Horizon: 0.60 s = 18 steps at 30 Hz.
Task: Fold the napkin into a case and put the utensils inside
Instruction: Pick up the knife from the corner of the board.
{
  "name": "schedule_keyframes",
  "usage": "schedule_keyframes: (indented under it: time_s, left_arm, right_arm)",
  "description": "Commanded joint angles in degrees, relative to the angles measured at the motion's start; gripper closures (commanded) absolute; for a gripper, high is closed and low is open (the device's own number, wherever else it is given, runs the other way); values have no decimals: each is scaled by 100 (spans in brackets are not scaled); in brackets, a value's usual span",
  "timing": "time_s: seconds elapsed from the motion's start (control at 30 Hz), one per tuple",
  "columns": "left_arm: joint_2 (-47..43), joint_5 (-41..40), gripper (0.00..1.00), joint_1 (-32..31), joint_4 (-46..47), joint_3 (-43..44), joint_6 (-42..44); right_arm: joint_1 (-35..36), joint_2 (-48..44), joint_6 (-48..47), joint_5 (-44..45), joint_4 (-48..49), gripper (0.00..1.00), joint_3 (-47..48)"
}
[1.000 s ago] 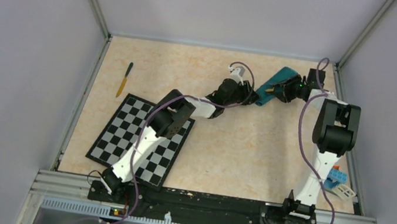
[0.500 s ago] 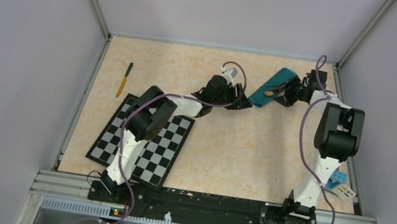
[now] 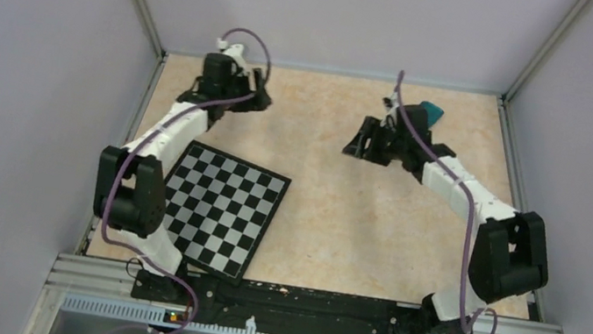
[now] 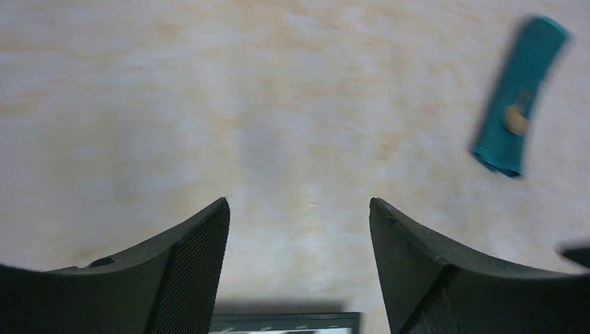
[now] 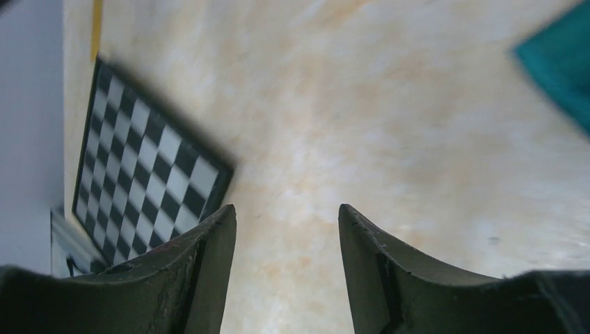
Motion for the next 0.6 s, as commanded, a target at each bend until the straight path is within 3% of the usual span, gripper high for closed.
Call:
schedule_keyframes:
  time_s: [0.0,0.07,0.2,0.57]
  left_arm:
    - [-347,-1753,21,1092,-1502,-52,1381]
    - [-79,-1966,19,1625,-1654,129,1567]
    - [651,-1357,20,2374,-1753,701,1494]
    - [3245,-2013,28,2519,-2821,3734,2085]
  right_arm:
    - [931,-500,-464,8,179,44,-464]
    - [1148,-627,-440,-163,203,44,-573]
    - [1219,-961,-462,-477,231,45,-833]
    - [1212,-1755,-585,-364,-109,45,-1143]
